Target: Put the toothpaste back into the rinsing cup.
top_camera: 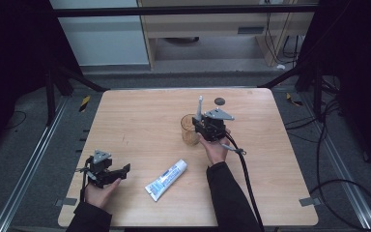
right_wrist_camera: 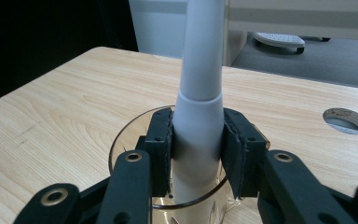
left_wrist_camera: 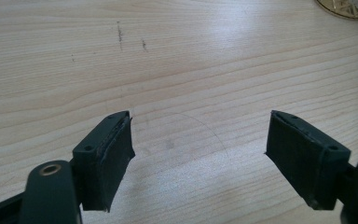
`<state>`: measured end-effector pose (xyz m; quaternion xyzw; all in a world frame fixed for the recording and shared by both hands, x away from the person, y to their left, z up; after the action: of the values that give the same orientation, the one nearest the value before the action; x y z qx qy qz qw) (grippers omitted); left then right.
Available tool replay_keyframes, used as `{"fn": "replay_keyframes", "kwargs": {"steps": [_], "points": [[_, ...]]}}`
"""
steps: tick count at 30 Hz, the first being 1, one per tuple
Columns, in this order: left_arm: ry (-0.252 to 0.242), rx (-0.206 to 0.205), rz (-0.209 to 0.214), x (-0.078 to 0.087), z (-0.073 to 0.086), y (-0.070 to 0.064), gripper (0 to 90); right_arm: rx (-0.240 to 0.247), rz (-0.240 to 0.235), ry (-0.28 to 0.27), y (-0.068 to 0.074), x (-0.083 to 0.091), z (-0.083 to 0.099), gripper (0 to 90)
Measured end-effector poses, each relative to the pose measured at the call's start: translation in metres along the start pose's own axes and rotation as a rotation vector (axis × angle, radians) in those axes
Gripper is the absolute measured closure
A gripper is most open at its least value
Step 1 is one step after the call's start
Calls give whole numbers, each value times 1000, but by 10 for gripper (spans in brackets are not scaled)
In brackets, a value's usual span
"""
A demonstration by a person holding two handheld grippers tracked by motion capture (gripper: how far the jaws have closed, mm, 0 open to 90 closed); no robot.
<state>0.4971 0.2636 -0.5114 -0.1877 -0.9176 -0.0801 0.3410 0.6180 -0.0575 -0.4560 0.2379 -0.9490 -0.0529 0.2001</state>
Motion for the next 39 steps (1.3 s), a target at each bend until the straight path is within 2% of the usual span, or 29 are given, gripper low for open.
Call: {"fn": "replay_keyframes", "kwargs": {"steps": [10,18,26,31,39], "points": [[-1,2,4,0,0,-1,217,1,-4,10,2,0,1,603],[-6,14,11,1,-1,1,218,21,3,9,2,-1,1,522],[-6,11,18,1,-1,0,225,27,5,10,2,-1,2,497],[-15,23,19,2,-2,1,236,26,2,2,1,2,-1,440],[-44,7,25,7,-8,-2,310,24,-8,-10,3,7,-5,380]]}}
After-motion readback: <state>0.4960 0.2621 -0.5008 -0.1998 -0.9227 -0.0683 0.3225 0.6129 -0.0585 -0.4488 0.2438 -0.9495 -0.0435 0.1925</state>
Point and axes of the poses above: each handheld gripper's, and its own axes: x roughly backward along the jaws, z roughly out of its underside, y roughly to its left, the point moved 6 cm from there along -x, roughly forward along the jaws, and after that the axes turned 6 degrees about -x, right-handed, at the moved point
